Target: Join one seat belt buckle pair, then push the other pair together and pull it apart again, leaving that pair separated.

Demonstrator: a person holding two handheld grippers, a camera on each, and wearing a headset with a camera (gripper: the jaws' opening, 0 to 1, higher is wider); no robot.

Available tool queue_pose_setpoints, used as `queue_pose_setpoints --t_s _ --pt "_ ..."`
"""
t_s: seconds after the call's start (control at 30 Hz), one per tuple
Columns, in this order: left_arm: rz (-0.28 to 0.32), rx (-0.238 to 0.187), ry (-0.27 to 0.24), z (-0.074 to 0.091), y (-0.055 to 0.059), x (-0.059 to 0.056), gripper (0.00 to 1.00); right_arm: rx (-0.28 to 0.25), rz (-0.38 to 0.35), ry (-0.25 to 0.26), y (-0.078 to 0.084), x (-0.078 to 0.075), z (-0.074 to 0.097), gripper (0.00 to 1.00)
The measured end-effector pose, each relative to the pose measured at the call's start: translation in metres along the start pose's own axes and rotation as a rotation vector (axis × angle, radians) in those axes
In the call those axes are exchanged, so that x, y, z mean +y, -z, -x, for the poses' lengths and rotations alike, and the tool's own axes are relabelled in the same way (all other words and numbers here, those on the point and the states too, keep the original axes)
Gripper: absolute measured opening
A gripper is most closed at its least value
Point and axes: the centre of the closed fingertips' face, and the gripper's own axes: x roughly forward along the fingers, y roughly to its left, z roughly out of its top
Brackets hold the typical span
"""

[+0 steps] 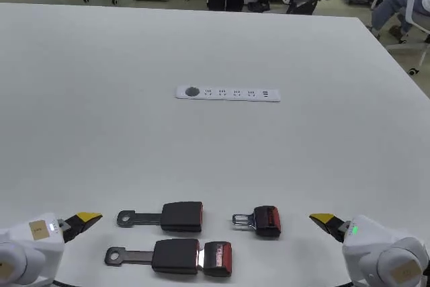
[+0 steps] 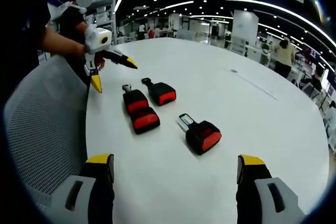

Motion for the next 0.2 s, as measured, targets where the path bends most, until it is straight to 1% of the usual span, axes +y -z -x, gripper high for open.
queue_pose_setpoints --t_s 0.07,0.2 --pt "0.008 -0.012 0.001 -0.0004 -0.003 0.0002 1.0 0.0 0.009 0.01 0.0008 -0.0019 0.0 0.99" --pt "0.011 -0.014 0.001 -0.0006 -0.0067 -0.0029 1.0 -0.012 0.0 0.015 0.0 -0.0026 0.0005 0.99"
